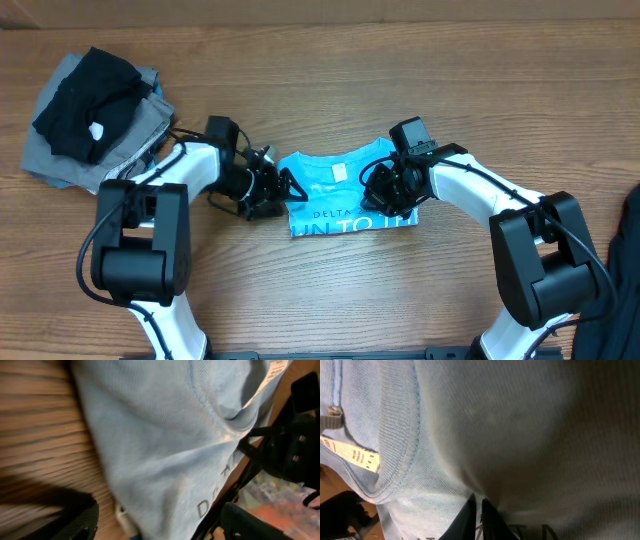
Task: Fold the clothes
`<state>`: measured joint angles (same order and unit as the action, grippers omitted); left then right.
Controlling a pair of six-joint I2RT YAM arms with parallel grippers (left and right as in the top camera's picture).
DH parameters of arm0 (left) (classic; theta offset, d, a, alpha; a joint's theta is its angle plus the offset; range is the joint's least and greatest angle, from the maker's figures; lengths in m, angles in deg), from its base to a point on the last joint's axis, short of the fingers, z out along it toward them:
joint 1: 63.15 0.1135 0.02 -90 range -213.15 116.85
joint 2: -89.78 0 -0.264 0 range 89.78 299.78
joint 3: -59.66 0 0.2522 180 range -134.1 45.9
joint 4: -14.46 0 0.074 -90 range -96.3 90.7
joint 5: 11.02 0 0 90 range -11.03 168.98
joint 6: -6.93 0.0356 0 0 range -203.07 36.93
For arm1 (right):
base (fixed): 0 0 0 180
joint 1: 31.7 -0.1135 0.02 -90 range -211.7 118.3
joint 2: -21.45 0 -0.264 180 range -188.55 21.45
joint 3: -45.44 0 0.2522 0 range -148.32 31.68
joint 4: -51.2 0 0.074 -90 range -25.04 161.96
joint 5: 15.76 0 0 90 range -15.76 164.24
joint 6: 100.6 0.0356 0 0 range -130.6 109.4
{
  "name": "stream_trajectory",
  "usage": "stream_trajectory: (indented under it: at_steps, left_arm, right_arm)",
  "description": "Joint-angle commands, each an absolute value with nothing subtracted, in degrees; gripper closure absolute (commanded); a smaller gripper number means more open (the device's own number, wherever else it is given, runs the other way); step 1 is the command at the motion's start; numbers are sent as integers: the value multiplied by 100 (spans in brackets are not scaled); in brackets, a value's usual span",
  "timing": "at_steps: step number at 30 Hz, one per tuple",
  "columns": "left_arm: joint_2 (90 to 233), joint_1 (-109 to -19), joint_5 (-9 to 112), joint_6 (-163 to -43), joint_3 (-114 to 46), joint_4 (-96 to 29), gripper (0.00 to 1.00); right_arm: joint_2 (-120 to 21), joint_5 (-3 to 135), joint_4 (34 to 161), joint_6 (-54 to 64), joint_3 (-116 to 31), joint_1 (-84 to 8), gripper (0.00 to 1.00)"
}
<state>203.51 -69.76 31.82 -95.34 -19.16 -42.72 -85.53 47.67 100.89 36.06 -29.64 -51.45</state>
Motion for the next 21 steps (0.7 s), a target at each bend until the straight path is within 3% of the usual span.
stream_trajectory:
  at_steps: [1, 8, 11, 21]
  left_arm:
    - [20443, -7313, 3556, -10360, -1653, -4110, 24]
    - [20443, -7918, 4045, -11248, -1618, -3551, 24]
    - [20443, -8060, 4240, -11508, -1618, -3181, 32]
    - [20438, -8021, 4624, -11127, -1618, -2941, 88]
  right_arm:
    - [-8488, 4977, 10100, 3765, -2826, -5125, 91]
    - [-8488, 4979, 10100, 3765, -2826, -5125, 92]
    - [-8488, 4979, 10100, 3763, -2826, -5125, 92]
    - [-8485, 4979, 10169, 3669, -2828, -5116, 96]
